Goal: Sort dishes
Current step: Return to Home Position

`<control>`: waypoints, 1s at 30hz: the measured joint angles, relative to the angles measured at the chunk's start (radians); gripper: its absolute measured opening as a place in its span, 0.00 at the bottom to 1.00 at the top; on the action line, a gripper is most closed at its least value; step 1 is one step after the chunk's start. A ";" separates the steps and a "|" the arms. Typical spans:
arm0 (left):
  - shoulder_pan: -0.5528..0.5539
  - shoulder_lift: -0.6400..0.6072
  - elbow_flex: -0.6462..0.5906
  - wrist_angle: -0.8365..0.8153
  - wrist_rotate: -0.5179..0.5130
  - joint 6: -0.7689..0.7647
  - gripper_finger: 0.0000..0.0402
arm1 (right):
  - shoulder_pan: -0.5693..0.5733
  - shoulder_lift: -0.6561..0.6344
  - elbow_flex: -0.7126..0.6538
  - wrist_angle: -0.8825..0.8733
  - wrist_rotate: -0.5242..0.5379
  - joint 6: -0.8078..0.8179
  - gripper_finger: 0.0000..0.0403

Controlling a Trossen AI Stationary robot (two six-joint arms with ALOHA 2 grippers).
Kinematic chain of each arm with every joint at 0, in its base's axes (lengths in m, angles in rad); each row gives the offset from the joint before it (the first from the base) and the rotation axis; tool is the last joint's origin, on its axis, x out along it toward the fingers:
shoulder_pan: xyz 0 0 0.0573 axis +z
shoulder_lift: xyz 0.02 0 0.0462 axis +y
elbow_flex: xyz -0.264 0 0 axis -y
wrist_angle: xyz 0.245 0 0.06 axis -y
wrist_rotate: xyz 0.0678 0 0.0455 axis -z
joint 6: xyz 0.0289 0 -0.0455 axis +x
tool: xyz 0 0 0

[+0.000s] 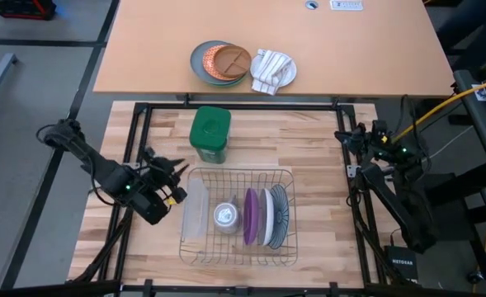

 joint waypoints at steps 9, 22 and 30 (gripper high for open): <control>0.139 -0.070 -0.298 0.936 0.534 0.689 0.21 | 0.000 0.006 -0.002 -0.002 0.031 0.005 0.17; 0.406 -0.459 -0.604 1.132 0.733 0.912 0.21 | 0.000 0.006 -0.001 -0.011 -0.028 -0.030 0.17; 0.422 -0.842 -0.836 1.130 0.738 0.878 0.21 | 0.000 0.006 -0.001 -0.015 0.049 -0.059 0.17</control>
